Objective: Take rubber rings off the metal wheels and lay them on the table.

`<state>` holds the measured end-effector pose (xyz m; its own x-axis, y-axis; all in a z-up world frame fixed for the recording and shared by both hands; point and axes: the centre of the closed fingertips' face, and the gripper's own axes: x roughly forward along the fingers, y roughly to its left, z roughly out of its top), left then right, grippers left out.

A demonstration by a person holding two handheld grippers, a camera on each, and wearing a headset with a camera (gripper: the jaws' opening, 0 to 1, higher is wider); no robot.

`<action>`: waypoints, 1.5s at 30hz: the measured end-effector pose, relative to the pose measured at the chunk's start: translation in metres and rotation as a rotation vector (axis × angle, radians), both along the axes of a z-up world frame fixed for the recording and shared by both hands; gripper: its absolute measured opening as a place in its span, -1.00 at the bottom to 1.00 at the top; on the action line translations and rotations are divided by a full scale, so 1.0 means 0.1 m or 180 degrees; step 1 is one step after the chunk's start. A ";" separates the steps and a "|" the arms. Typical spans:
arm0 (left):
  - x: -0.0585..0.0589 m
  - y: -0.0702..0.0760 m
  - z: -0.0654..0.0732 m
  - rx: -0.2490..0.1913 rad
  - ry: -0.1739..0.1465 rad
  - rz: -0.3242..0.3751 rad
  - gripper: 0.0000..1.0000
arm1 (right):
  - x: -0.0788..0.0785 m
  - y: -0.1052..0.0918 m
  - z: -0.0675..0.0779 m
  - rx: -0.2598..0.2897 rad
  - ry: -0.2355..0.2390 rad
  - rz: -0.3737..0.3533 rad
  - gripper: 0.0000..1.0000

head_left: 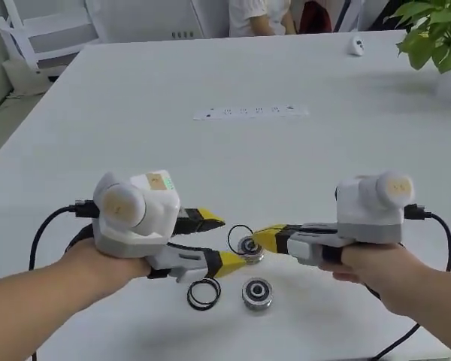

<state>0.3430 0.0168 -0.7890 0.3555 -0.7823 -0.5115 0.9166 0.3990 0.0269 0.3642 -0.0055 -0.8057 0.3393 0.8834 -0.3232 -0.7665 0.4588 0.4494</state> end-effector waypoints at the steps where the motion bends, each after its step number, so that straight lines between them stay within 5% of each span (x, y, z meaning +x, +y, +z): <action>1: -0.01 0.02 0.02 -0.0015 0.0001 0.0012 -0.04 | 0.00 0.01 0.02 0.0009 -0.0004 0.0008 -1.00; 11: -0.13 0.27 0.17 -0.0070 -0.0041 0.0096 0.14 | -0.08 0.13 0.17 0.0067 -0.0052 0.0115 -1.00; 27: -0.37 0.60 0.16 -0.0030 0.0019 0.0196 0.34 | -0.30 0.41 0.19 0.0004 -0.0035 0.0430 -1.00; 45: -0.46 0.82 0.14 -0.0029 0.0057 0.0302 0.43 | -0.48 0.58 -0.02 -0.0127 0.0116 0.0736 -1.00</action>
<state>0.2972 0.0986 -0.7752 0.4192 -0.7500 -0.5115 0.8749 0.4843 0.0068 0.3163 0.0525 -0.8078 0.1169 0.9225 -0.3678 -0.8368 0.2910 0.4638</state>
